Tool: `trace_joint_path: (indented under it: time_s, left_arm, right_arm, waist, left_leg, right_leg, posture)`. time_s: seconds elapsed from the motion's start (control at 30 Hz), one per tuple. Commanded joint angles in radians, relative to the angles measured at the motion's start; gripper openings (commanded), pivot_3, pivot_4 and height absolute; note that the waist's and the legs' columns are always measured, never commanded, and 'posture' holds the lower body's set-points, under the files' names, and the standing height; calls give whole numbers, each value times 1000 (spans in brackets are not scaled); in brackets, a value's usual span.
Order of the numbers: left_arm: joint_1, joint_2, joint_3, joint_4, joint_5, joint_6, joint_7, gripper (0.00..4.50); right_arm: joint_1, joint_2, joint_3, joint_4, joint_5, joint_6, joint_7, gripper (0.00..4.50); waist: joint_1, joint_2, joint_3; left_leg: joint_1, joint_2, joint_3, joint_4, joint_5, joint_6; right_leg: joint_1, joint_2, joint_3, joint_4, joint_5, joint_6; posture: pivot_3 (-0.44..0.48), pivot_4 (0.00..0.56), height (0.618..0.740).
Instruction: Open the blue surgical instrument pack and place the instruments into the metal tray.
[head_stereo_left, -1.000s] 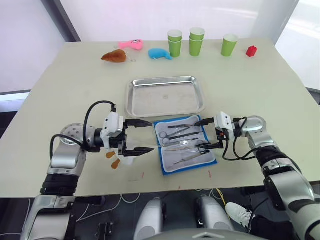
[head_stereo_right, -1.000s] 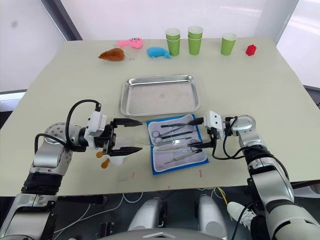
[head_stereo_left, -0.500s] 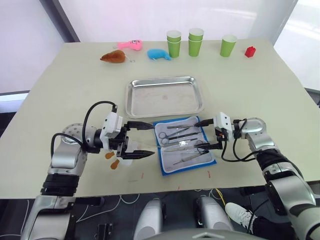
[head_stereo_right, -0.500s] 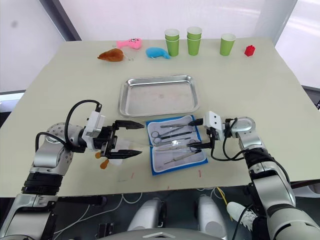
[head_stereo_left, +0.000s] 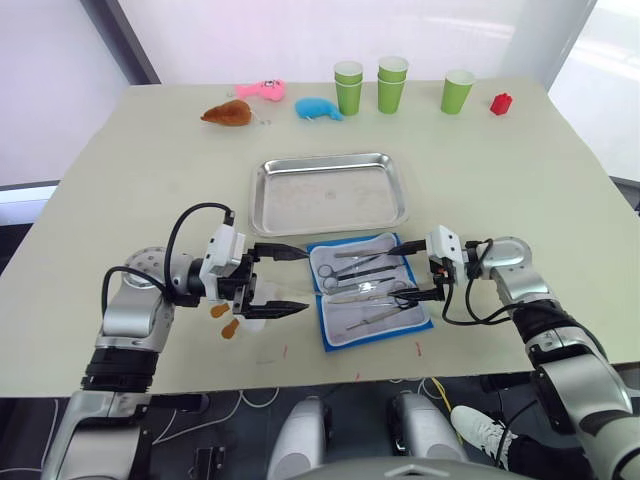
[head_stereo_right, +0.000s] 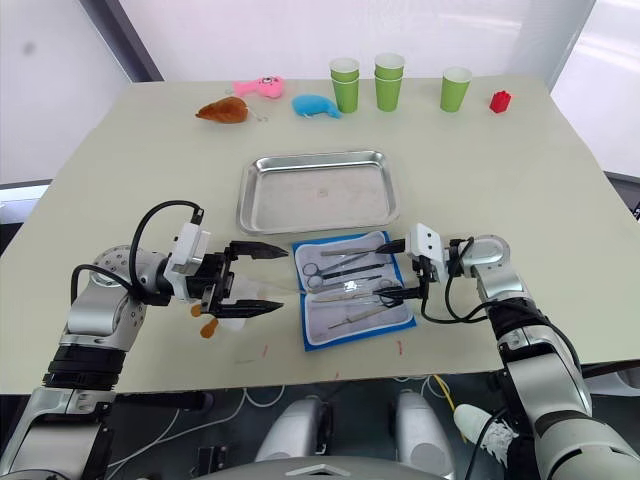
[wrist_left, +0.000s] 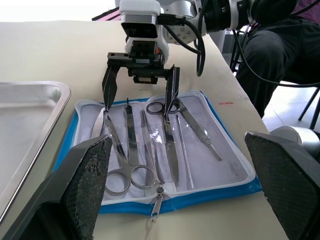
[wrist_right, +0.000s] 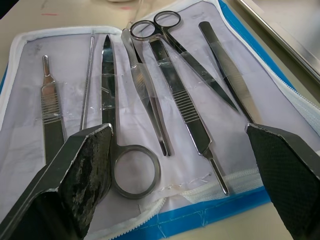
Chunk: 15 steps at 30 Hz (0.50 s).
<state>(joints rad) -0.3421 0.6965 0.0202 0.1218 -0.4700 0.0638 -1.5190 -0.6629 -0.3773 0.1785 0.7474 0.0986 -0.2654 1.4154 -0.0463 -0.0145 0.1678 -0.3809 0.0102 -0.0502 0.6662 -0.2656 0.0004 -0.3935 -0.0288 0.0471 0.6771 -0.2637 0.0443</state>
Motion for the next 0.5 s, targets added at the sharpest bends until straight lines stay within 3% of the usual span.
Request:
trace_joint_path:
  time_s: [0.03, 0.5]
  left_arm:
    - [-26, -13, 0, 9, 9, -20, 17, 4500]
    - [-62, -35, -16, 58, 38, -39, 23, 4500]
  right_arm:
    - [65, 9, 90, 68, -82, 13, 16, 4461]
    - [60, 15, 93, 104, -81, 6, 58, 4461]
  waist:
    - [0, -1, 0]
    - [2, -1, -1]
  left_leg:
    - [0, 0, 0, 0, 0, 0]
    - [0, 0, 0, 0, 0, 0]
  right_leg:
    - [0, 0, 0, 0, 0, 0]
    - [0, 0, 0, -1, 0, 0]
  posture:
    - [0, 150, 740]
    - [0, 150, 740]
